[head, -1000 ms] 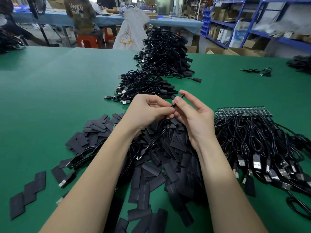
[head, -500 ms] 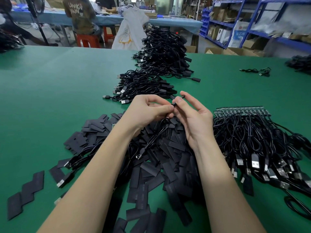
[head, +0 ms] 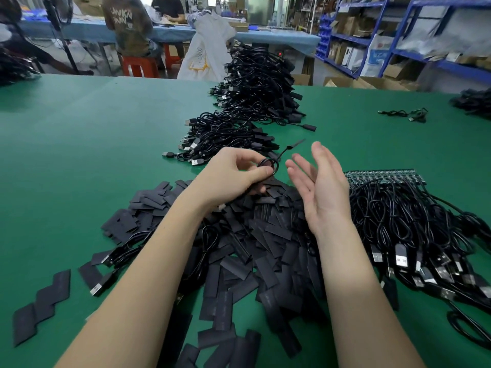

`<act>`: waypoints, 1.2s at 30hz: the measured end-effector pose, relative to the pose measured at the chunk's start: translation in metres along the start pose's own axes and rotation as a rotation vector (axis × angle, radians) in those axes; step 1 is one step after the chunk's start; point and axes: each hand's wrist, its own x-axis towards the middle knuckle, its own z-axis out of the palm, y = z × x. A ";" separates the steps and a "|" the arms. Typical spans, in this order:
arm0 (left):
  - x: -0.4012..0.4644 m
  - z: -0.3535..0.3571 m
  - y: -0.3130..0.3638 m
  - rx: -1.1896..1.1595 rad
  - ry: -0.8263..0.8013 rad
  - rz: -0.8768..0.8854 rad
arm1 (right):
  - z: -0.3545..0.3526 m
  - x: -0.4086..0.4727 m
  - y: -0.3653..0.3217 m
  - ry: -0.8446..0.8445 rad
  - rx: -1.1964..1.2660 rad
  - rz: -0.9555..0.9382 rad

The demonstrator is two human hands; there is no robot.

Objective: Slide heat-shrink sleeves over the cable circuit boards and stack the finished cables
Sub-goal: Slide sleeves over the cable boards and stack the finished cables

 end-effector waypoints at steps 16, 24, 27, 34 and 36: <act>0.147 -0.060 -0.033 1.144 0.273 0.189 | 0.004 -0.005 0.005 -0.128 -0.279 0.129; 0.141 -0.066 -0.046 1.102 0.314 0.297 | 0.004 -0.002 0.006 -0.143 -0.310 0.135; 0.119 -0.056 -0.039 0.937 0.375 0.298 | 0.004 -0.002 0.006 -0.136 -0.321 0.135; 0.037 -0.017 -0.032 0.536 0.361 0.255 | 0.007 -0.004 0.009 -0.142 -0.405 0.122; 0.024 -0.015 -0.031 0.492 0.319 0.181 | 0.008 -0.004 0.011 -0.144 -0.478 0.093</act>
